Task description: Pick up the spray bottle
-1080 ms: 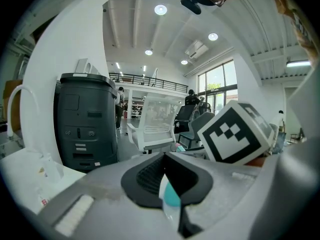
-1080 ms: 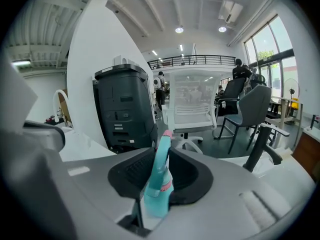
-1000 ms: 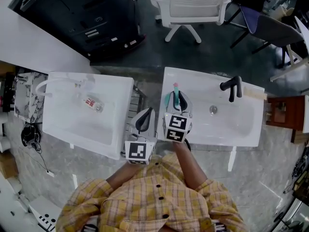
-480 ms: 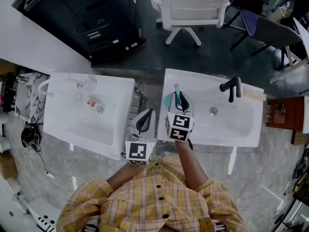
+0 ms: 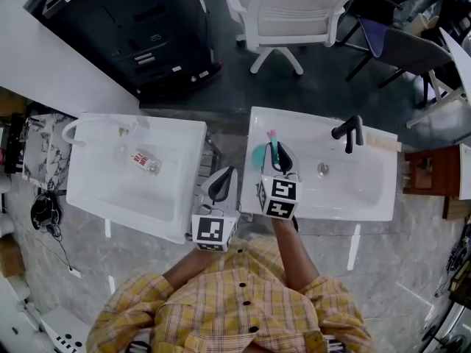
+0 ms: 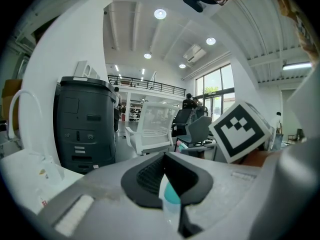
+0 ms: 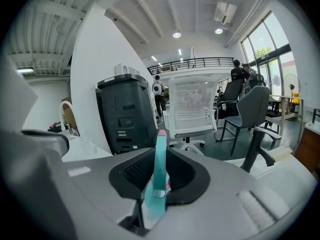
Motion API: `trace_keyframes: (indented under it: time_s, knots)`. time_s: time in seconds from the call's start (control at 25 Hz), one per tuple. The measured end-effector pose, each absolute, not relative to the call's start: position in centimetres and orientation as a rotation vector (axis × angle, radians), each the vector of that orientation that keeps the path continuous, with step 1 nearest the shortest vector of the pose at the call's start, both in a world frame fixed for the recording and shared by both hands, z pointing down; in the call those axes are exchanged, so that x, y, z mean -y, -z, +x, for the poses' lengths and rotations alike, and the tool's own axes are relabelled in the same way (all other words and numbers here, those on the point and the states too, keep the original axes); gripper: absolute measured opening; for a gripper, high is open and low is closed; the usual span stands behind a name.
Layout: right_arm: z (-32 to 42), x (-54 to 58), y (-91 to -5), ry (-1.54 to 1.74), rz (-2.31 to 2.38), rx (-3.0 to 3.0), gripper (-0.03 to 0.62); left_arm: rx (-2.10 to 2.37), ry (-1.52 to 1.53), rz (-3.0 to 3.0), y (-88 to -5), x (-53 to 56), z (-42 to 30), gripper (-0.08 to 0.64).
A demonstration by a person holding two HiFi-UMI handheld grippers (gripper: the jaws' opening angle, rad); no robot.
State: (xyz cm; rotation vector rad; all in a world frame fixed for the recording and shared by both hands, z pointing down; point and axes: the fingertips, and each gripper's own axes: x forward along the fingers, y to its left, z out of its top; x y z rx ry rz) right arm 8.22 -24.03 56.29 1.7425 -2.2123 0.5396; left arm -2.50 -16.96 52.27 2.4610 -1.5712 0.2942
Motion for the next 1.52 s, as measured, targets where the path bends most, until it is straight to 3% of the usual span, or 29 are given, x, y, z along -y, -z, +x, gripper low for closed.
trace_keyframes:
  time_s: [1.52]
  knots:
    - [10.4,12.9,-47.9,-0.490,1.757,2.393,0.063,1.388,-0.181,2.618,-47.3,13.3,0.0,0.002]
